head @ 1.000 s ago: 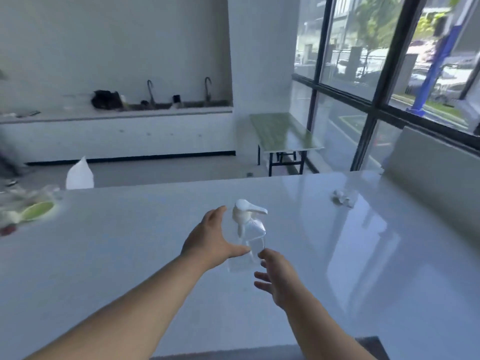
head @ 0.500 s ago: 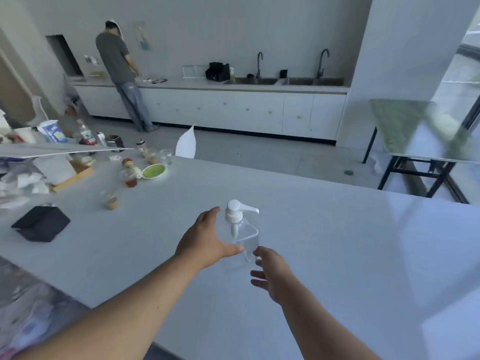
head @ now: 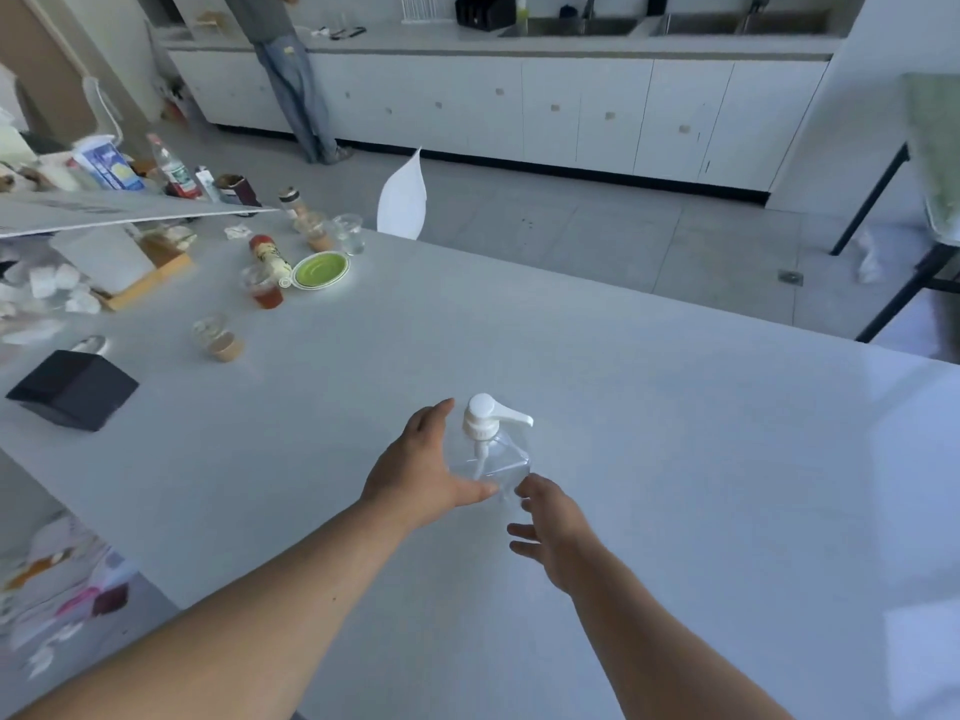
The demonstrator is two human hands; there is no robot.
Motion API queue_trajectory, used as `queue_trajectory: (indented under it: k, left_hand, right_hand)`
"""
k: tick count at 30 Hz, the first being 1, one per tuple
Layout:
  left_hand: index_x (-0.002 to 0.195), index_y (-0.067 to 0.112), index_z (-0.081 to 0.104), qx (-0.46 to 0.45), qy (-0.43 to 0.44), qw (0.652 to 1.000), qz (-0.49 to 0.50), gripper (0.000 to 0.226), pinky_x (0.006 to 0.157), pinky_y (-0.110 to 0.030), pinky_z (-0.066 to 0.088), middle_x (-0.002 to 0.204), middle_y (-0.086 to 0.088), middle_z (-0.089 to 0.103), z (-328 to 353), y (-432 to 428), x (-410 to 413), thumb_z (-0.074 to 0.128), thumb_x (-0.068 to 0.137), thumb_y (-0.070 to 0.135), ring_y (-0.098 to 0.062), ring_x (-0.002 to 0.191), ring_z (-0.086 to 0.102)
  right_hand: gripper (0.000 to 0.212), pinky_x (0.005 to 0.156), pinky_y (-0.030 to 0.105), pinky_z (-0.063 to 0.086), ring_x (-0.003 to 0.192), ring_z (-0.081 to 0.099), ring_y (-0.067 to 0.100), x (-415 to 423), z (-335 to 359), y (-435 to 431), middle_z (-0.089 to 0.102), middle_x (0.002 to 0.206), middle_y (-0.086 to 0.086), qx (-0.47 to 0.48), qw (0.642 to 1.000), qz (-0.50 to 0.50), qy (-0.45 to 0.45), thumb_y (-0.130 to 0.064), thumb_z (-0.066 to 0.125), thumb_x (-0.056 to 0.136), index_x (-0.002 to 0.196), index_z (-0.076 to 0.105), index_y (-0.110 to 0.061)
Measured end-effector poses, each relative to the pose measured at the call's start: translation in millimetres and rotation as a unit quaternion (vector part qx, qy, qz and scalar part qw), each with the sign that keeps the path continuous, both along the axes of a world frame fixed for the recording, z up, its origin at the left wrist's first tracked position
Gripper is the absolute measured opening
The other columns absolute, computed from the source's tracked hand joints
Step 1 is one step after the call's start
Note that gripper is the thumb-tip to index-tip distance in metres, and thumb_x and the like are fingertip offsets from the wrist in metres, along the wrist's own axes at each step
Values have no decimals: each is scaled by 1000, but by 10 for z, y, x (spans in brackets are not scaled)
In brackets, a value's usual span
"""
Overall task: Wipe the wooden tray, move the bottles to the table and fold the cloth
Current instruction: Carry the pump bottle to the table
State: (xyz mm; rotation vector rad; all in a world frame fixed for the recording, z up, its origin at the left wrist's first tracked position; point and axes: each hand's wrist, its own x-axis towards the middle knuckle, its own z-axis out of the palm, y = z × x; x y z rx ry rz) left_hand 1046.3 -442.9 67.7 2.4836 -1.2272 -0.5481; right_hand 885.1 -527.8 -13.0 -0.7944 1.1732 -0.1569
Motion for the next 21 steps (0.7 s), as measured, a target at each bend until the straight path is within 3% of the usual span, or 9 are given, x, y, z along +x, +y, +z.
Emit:
queue_trajectory:
  k: [3, 6, 8, 10, 13, 15, 17, 19, 21]
  left_hand:
    - [161, 40, 15, 10, 26, 1000, 5, 132, 87, -27, 42, 166, 16, 25, -115, -17, 20, 81, 53, 79, -7, 116, 57]
    - [161, 41, 13, 7, 47, 999, 2, 134, 86, -26, 43, 167, 16, 24, -159, -29, 57, 82, 53, 78, -1, 102, 53]
    - [164, 39, 6, 6, 54, 999, -2, 141, 91, -27, 43, 170, 13, 19, -179, -18, 88, 86, 53, 76, -7, 116, 56]
    - [164, 37, -5, 10, 64, 998, 3, 150, 96, -27, 38, 172, 9, 13, -190, 28, 110, 90, 54, 73, -13, 143, 43]
    - [164, 34, -9, 24, 68, 997, 29, 148, 96, -31, 39, 172, 5, 14, -161, 162, 125, 84, 58, 78, -18, 150, 35]
    - [165, 29, 6, 49, 41, 997, 50, 131, 92, -34, 43, 168, 1, 27, -105, 308, 127, 74, 66, 82, -22, 144, 44]
    - [156, 28, 34, 92, 8, 995, 48, 103, 91, -34, 47, 156, 1, 45, -26, 469, 107, 67, 73, 79, -23, 133, 54]
    - [142, 31, 52, 118, 5, 993, -3, 79, 93, -33, 51, 144, 7, 56, 83, 651, 17, 64, 77, 75, -19, 122, 59]
    - [138, 34, 55, 108, 8, 991, -79, 73, 92, -32, 51, 144, 10, 56, 197, 789, -166, 63, 77, 72, -16, 122, 58]
  right_hand:
    - [66, 78, 40, 57, 103, 69, 29, 17, -99, -34, 56, 118, -9, 1, 1000, 15, 5, -37, 58, 78, 143, 54, -25]
    - [64, 86, 42, 57, 106, 67, 29, 17, -162, -31, 57, 125, -8, -5, 1000, 20, -4, -32, 57, 92, 155, 43, -31]
    - [65, 93, 44, 56, 108, 65, 27, 7, -177, -2, 53, 134, -3, -13, 1000, 20, 3, -32, 56, 96, 158, 36, -33]
    - [66, 98, 45, 56, 109, 64, 26, -32, -148, 47, 53, 135, -1, -37, 999, 25, 21, -37, 57, 97, 159, 34, -33]
    - [58, 92, 40, 55, 104, 63, 20, -178, -52, 135, 59, 125, -1, -124, 989, 45, 73, -50, 57, 91, 143, 52, -26]
    - [54, 82, 34, 51, 92, 60, 14, -370, 67, 226, 62, 110, -5, -221, 965, 67, 124, -56, 56, 85, 126, 62, -20]
    - [51, 75, 30, 49, 93, 62, 10, -628, 219, 348, 67, 111, -6, -310, 926, 86, 195, -57, 57, 89, 126, 66, -23]
    - [55, 82, 33, 51, 111, 58, 13, -938, 419, 540, 66, 117, -8, -397, 867, 109, 279, -64, 55, 88, 129, 64, -29]
    - [65, 92, 37, 51, 128, 50, 16, -1263, 639, 763, 63, 129, -10, -456, 807, 136, 351, -71, 52, 84, 136, 59, -32]
